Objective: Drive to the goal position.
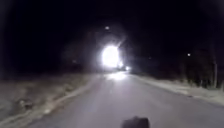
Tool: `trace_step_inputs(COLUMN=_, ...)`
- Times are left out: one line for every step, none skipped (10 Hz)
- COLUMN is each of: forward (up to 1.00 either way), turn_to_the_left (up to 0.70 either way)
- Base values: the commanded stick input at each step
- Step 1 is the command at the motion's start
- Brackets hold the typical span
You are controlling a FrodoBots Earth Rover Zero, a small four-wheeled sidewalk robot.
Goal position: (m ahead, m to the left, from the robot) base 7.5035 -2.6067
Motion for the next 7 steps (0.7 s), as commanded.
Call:
trace_step_inputs(forward=1.00, turn_to_the_left=0.00)
trace_step_inputs(forward=1.00, turn_to_the_left=0.00)
trace_step_inputs(forward=1.00, turn_to_the_left=0.00)
trace_step_inputs(forward=1.00, turn_to_the_left=0.00)
trace_step_inputs(forward=1.00, turn_to_the_left=0.00)
trace_step_inputs(forward=1.00, turn_to_the_left=0.00)
trace_step_inputs(forward=1.00, turn_to_the_left=0.00)
